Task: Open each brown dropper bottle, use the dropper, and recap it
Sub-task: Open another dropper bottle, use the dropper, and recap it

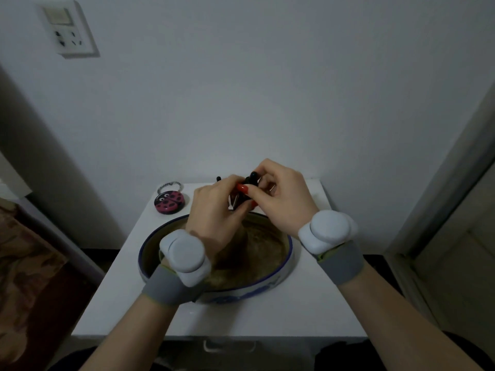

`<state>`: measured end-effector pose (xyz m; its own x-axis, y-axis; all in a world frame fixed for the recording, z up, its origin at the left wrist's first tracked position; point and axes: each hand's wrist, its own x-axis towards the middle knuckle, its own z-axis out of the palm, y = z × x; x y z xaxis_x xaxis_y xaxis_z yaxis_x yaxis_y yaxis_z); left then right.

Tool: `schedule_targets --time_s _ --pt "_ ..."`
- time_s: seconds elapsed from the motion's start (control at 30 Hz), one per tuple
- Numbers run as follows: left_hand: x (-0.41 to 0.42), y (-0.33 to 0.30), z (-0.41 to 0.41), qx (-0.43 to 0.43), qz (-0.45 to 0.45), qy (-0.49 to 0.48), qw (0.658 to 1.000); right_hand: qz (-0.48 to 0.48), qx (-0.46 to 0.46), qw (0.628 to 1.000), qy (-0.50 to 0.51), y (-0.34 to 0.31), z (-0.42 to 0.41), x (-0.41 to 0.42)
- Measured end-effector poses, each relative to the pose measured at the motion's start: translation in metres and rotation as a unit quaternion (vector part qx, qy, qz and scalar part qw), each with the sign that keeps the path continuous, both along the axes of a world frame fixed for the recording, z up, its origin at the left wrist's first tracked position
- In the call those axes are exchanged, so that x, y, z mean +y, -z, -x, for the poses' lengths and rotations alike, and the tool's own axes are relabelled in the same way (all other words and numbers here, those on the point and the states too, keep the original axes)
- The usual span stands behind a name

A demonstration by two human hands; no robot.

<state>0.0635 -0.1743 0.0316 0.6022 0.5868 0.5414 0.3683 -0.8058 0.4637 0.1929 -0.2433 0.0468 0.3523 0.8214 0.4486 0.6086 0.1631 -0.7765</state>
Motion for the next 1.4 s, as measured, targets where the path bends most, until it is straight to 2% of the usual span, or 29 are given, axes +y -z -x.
schedule_targets --time_s 0.27,0.47,0.67,0.83,1.0,1.3,1.4 --pt "0.005 -0.016 -0.017 0.022 0.085 0.007 0.996 0.024 0.035 0.999 -0.003 0.004 -0.021 -0.013" --pt "0.017 -0.028 -0.029 0.03 0.186 0.013 0.982 0.076 0.069 0.994 0.038 0.008 -0.04 -0.02" --pt "0.039 -0.031 -0.057 0.068 0.235 0.001 0.97 0.111 0.073 0.987 0.089 0.013 -0.053 -0.027" --pt "0.065 -0.026 -0.088 0.177 0.163 0.001 0.971 0.122 0.055 0.986 0.101 0.011 -0.057 -0.029" --pt "0.08 -0.024 -0.11 0.283 0.109 -0.007 0.953 0.11 0.069 0.987 0.094 0.009 -0.06 -0.031" --pt "0.086 -0.015 -0.124 0.419 0.121 -0.033 0.899 0.107 0.073 0.987 0.095 0.012 -0.066 -0.034" --pt "0.09 -0.005 -0.125 0.463 0.021 -0.045 0.885 0.108 0.075 0.986 0.097 0.011 -0.066 -0.035"
